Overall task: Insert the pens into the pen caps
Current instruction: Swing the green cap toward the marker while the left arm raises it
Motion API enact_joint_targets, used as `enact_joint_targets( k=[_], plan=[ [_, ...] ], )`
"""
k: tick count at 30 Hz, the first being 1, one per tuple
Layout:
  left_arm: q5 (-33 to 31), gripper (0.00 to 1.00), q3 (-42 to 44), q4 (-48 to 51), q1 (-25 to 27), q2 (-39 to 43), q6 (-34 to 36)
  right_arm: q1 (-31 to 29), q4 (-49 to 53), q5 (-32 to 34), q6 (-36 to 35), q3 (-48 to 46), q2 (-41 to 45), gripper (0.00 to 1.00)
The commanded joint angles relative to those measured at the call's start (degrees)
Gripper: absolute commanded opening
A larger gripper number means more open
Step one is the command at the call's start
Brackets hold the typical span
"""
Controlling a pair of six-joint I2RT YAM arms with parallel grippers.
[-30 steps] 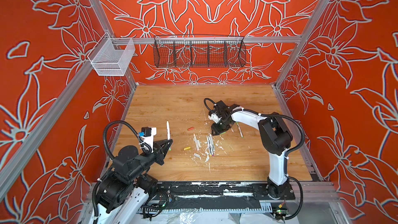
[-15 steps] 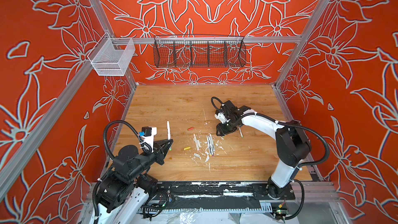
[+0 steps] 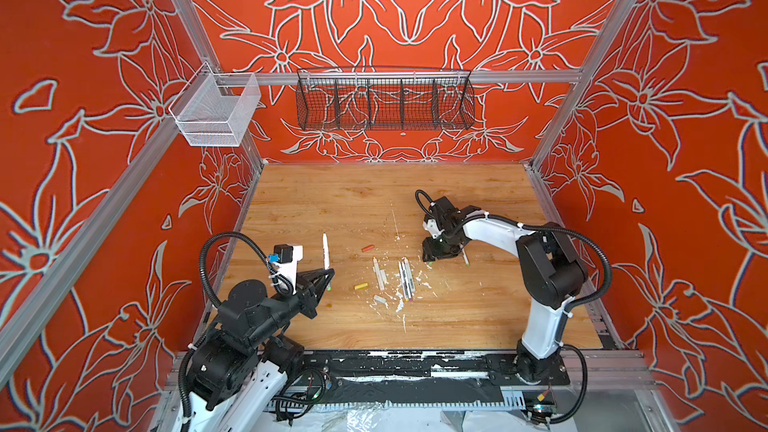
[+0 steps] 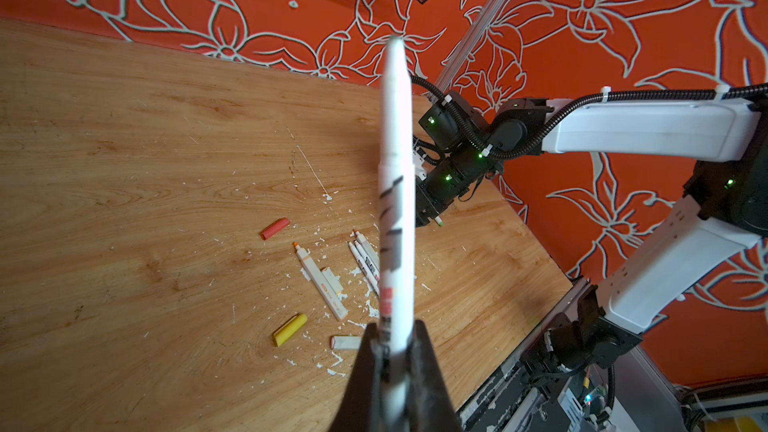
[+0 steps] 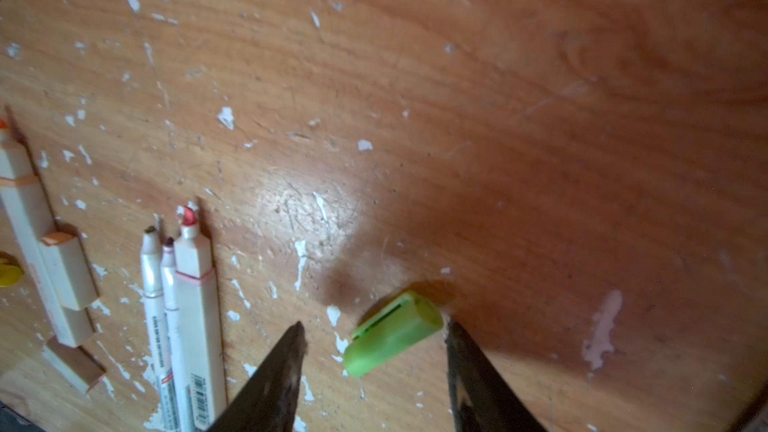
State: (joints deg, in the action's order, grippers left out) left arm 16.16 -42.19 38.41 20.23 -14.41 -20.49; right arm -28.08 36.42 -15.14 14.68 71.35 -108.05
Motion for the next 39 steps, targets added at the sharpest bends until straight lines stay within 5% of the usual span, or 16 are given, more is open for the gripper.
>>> enact_joint_targets(
  k=[1,7,12,24,39],
  plan=[
    [0.4,0.0,0.6,-1.5,-0.4,0.4,0.7,-0.1,0.3,1.3,1.1,1.5,-2.7,0.53],
    [2.1,0.0,0.9,-2.1,-0.4,-1.1,0.8,-1.2,1.3,4.1,0.6,2.5,-4.2,0.31],
    [6.3,0.0,1.0,-3.2,-0.4,-6.4,0.7,-3.5,3.1,7.7,-0.1,3.2,-4.9,0.23],
    [9.5,0.0,5.9,-11.6,1.1,-10.7,-4.9,-4.8,3.7,9.9,-0.2,3.2,-7.0,0.22],
    [6.0,0.0,8.4,-15.0,5.3,-12.9,-5.6,-0.3,-0.6,-3.2,-1.7,-1.1,-4.0,0.33]
  ],
)
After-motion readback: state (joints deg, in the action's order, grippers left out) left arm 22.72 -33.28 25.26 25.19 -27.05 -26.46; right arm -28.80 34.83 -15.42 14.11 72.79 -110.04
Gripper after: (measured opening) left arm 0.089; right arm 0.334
